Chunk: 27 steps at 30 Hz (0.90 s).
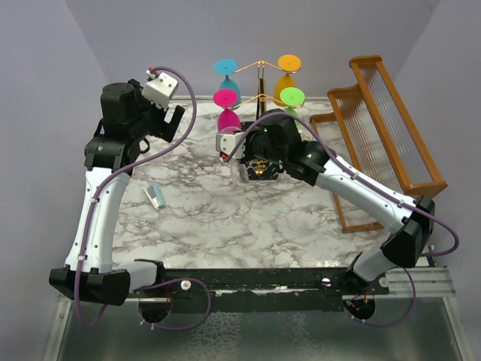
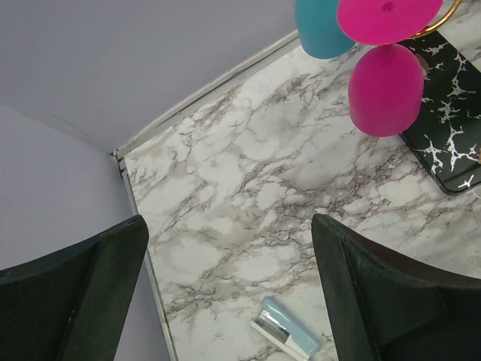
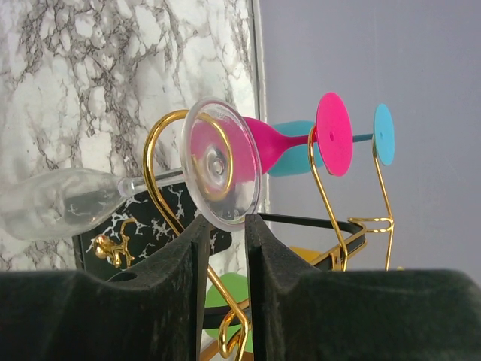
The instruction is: Place the wine glass upside down on the wine glass rack
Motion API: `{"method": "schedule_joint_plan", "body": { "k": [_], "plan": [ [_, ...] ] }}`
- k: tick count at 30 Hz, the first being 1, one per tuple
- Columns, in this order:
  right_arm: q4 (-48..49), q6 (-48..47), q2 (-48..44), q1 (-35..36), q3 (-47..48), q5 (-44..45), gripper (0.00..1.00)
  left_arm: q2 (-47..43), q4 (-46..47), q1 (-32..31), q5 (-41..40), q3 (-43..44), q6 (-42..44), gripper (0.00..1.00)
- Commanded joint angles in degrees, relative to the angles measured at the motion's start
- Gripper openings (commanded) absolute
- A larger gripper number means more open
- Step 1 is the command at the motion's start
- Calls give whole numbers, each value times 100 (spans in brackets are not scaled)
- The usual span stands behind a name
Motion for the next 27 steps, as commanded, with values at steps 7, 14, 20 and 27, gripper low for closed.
{"method": "schedule_joint_plan", "body": {
  "k": [7,14,20,27],
  "plan": [
    [2,84,-228,-14,-96,-115,27,-135,143,37,211,-113,-36,93],
    [18,57,-260,-14,-145,-18,29,-146,145,44,254,-162,-29,93],
    [25,-13,-326,-14,-220,235,34,-133,147,46,268,-154,-28,93],
    [42,2,-519,-14,-324,373,37,-109,147,44,273,-153,-37,93]
  ]
}}
